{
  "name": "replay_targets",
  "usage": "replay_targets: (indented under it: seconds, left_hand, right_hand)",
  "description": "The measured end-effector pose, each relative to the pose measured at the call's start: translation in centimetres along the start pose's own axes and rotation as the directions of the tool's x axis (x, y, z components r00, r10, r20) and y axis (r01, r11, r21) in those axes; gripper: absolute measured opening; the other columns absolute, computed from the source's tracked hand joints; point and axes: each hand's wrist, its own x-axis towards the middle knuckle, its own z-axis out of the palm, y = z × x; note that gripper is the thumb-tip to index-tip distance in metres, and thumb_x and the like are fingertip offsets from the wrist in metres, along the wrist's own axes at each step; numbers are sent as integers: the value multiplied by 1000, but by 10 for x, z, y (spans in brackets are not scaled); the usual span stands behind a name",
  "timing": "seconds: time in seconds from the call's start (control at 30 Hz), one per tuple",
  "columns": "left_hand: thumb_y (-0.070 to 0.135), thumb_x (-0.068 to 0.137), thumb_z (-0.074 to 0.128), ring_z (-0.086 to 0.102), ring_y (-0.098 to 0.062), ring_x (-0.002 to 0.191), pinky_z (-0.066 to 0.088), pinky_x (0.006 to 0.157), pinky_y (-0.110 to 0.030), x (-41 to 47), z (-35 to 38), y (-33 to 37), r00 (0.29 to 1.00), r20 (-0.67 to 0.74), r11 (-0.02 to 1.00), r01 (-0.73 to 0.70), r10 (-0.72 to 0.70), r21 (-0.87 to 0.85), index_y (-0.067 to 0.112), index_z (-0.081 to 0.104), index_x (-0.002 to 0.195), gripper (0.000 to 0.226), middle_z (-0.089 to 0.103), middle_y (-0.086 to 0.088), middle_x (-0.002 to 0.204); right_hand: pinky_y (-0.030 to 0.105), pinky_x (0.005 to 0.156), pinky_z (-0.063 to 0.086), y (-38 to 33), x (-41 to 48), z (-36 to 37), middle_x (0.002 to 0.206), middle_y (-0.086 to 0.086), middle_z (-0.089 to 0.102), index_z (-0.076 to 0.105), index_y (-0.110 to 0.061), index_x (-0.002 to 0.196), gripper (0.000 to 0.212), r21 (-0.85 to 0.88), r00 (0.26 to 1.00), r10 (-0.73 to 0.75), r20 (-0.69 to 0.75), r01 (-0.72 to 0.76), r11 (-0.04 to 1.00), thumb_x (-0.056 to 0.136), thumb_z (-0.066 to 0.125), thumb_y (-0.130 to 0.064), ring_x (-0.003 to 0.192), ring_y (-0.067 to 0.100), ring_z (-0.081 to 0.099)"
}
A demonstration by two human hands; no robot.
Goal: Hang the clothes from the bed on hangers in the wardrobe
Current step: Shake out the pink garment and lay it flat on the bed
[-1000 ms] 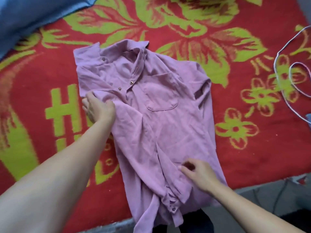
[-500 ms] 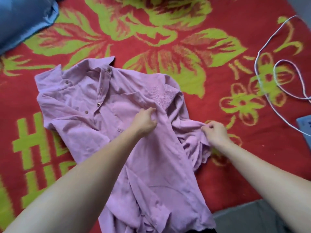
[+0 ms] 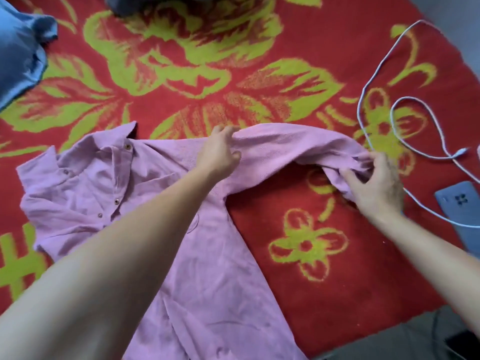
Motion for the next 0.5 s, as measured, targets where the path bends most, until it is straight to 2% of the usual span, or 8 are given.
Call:
replay_targets:
  seconds: [0.1,0.17,0.2,0.23,0.27,0.33,0.4,0.5]
  left_hand:
    - [19,80,69,46,-25,126,37,99,-29,22,25,22,991,134,1000,1,3,-28,22,32,147,76,46,-9,139]
    - [24,73,76,48,-24,124,40,96,-28,32,38,31,979,192,995,81,-69,-56,21,34,146,84,51,-7,137]
    - [23,72,77,54,-25,114,44,88,-27,37,44,32,980,182,994,93,-82,-50,18,47,136,70,59,-6,124]
    - [20,72,74,58,-25,96,46,73,-26,38,46,32,983,160,995,98,-93,-21,18,63,110,40,65,-5,100]
    - [16,72,69,53,-24,77,43,57,-25,36,45,33,991,106,997,78,-78,1,18,63,80,10,59,-2,72]
    - [12,74,61,39,-19,60,32,44,-24,29,34,31,998,44,998,53,-51,-38,13,49,59,19,39,3,54]
    - [13,73,57,41,-16,57,34,48,-25,18,13,28,998,-17,984,48,-52,-170,8,53,65,10,43,-1,58]
    - [16,66,54,50,-15,61,50,58,-35,-9,-35,20,996,-16,905,68,-82,-420,-2,60,77,22,50,-6,67]
  right_hand:
    - [36,68,50,19,-88,14,67,-10,64,59,-28,78,44,-97,941,66,331,-36,995,70,57,-71,76,23,66]
    - [29,69,47,25,-148,27,67,-17,63,60,-33,77,51,-206,772,142,619,-15,978,63,56,-81,74,8,63]
    - [26,71,45,28,-174,33,70,-19,63,58,-35,78,50,-224,685,158,711,8,975,61,57,-82,75,3,59]
    - [23,72,42,32,-195,40,73,-20,63,56,-37,80,45,-220,625,155,765,27,975,60,60,-78,77,0,57]
    - [22,72,41,35,-212,45,76,-20,63,54,-39,80,37,-219,590,154,793,41,975,62,61,-71,81,0,59]
    - [26,73,41,40,-228,51,82,-14,65,53,-38,78,19,-244,611,153,777,67,968,72,59,-55,93,9,63]
    - [30,70,41,46,-237,53,86,-10,69,58,-34,83,12,-218,684,140,716,29,976,81,58,-45,95,15,64]
    - [31,61,39,46,-258,47,62,-20,59,55,-31,91,11,-30,803,16,596,2,1000,83,59,-38,76,15,62]
